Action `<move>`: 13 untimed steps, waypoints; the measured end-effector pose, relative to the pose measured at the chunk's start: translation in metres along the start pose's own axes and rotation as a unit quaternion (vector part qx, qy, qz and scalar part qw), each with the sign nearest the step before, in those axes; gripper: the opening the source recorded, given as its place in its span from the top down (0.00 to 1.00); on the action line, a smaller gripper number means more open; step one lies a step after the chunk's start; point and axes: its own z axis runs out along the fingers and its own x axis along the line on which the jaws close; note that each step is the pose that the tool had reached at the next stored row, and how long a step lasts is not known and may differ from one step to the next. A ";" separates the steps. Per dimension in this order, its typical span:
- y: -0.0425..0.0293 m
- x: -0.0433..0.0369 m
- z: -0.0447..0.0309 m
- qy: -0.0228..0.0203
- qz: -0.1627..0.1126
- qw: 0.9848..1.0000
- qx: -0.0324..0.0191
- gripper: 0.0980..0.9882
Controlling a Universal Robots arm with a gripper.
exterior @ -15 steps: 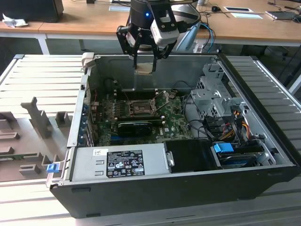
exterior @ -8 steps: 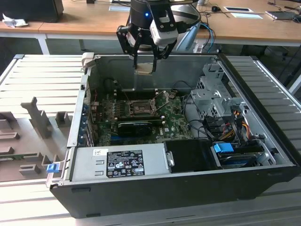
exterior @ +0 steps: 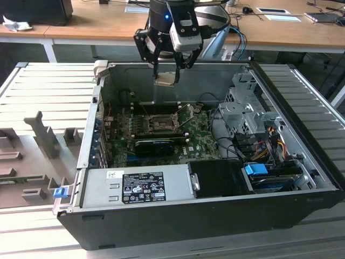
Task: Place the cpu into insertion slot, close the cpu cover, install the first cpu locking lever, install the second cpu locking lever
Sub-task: 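Place the cpu into insertion slot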
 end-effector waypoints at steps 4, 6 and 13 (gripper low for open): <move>0.0000 0.0000 0.0004 -0.001 0.009 1.000 0.000 0.52; -0.0001 0.0000 0.0006 -0.001 0.013 1.000 0.000 0.52; -0.0001 0.0000 0.0011 -0.002 0.027 1.000 0.000 0.52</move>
